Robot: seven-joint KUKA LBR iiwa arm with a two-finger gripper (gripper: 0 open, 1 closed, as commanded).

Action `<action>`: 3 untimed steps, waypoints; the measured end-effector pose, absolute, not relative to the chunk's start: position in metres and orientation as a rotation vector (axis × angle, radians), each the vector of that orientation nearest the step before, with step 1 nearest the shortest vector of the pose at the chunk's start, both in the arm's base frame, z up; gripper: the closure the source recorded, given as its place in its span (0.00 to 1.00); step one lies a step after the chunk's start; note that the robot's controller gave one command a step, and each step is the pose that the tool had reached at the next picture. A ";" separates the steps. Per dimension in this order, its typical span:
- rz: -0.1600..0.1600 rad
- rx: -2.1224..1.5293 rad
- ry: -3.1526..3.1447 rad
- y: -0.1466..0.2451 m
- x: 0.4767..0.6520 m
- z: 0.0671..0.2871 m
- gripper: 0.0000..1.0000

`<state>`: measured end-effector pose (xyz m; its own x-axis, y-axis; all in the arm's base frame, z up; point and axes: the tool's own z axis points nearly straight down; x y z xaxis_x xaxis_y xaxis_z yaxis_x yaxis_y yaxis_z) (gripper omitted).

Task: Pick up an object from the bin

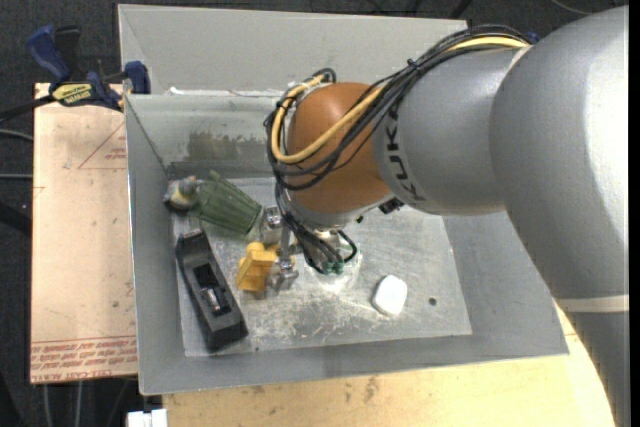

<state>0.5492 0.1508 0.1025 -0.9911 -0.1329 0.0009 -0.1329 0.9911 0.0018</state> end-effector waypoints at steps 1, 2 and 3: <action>-0.002 0.236 -3.134 0.160 0.549 0.130 1.00; 0.000 0.247 -3.128 0.159 0.547 0.175 1.00; -0.002 0.294 -3.130 0.163 0.549 0.304 1.00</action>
Offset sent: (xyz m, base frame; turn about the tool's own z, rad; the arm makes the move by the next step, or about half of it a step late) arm -0.0017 0.0074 0.0932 -0.0278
